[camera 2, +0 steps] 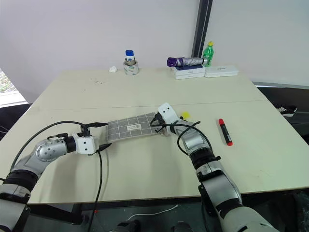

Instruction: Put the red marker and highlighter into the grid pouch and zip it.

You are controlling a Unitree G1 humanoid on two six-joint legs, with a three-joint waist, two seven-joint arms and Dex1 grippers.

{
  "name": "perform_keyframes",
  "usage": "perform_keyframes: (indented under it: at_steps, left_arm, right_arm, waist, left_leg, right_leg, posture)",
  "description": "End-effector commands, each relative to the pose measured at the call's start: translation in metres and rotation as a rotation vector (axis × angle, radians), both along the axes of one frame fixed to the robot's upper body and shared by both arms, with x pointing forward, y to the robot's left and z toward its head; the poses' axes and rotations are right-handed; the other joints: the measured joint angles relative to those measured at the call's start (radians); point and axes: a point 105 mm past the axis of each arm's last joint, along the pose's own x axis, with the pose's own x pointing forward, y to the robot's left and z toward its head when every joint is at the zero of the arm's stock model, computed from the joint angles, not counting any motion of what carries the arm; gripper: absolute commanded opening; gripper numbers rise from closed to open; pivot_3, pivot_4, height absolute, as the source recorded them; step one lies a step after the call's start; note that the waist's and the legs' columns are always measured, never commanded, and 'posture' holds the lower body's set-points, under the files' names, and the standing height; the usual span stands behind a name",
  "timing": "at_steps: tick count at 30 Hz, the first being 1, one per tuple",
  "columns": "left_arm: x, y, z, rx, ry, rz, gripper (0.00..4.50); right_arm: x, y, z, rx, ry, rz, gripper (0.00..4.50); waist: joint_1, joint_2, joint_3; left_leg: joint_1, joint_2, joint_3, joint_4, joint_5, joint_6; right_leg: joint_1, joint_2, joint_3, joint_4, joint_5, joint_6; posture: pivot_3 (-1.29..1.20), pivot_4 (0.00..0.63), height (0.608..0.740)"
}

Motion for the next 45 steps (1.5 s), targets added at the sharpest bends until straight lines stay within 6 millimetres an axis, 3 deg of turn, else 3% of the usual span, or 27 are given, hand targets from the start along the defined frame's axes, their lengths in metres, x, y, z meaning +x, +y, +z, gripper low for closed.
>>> perform_keyframes:
  at_steps: [1,15,22,25,31,35,41,45]
  left_arm:
    - [-0.004,-0.010,-0.011,0.020,0.033,-0.044,4.47]
    - [-0.007,-0.014,-0.010,0.010,0.035,-0.079,4.47]
    - [-0.011,-0.012,-0.004,-0.017,0.025,-0.097,4.47]
    - [-0.016,-0.012,-0.002,-0.033,0.023,-0.112,3.21]
    - [-0.025,-0.010,-0.004,-0.045,0.039,-0.127,0.12]
    - [-0.027,-0.007,0.000,-0.084,0.044,-0.098,0.02]
    - [-0.019,0.001,0.027,-0.368,0.106,0.083,0.02]
    - [-0.024,-0.001,0.045,-0.503,0.154,0.137,0.02]
  right_arm:
    - [0.004,0.007,0.013,-0.010,-0.044,0.020,0.00]
    - [-0.009,0.027,0.014,-0.056,-0.087,0.168,0.00]
    - [-0.010,0.026,0.011,-0.061,-0.079,0.162,0.00]
    - [-0.010,0.024,0.010,-0.065,-0.078,0.158,0.00]
    - [-0.010,0.024,0.007,-0.069,-0.074,0.153,0.00]
    - [-0.010,0.023,0.010,-0.071,-0.093,0.152,0.00]
    - [-0.005,0.011,0.056,-0.041,-0.288,0.116,0.00]
    - [-0.018,0.001,0.083,-0.045,-0.377,0.171,0.00]
  waist:
    - [0.000,0.000,0.000]
    - [-0.003,0.000,0.000]
    - [-0.003,0.000,0.000]
    - [-0.005,0.000,0.000]
    - [-0.004,0.000,0.000]
    - [-0.005,0.000,0.000]
    - [-0.005,0.000,0.000]
    - [-0.003,0.000,0.000]
  left_leg:
    - [0.000,0.000,0.000,0.000,0.000,0.000]
    - [0.000,0.000,0.000,0.000,0.000,0.000]
    - [0.000,0.000,0.000,0.000,0.000,0.000]
    - [0.000,0.000,0.000,0.000,0.000,0.000]
    - [0.000,0.001,0.000,-0.001,0.000,0.000]
    - [0.000,0.001,0.000,-0.001,0.000,0.000]
    - [0.000,0.002,0.000,0.000,0.000,0.000]
    - [-0.001,0.002,0.000,0.000,0.000,0.000]
  right_leg:
    - [0.000,0.000,0.000,0.000,0.000,0.000]
    - [0.000,0.000,0.000,0.000,0.000,0.000]
    - [0.000,0.000,0.000,0.000,0.000,0.000]
    - [0.000,0.000,0.000,0.000,0.000,0.000]
    - [-0.001,0.001,0.000,0.000,0.000,0.000]
    - [-0.001,0.001,0.001,0.000,0.000,0.000]
    - [-0.001,0.001,0.001,0.000,0.000,0.000]
    - [-0.001,0.000,0.001,0.000,0.000,0.000]
  posture:
    - [0.00,0.150,0.737]
    - [0.00,0.150,0.737]
    - [0.00,0.150,0.737]
    - [0.00,0.150,0.737]
    - [0.00,0.150,0.737]
    - [0.00,0.150,0.737]
    - [0.00,0.150,0.737]
    - [0.00,0.150,0.737]
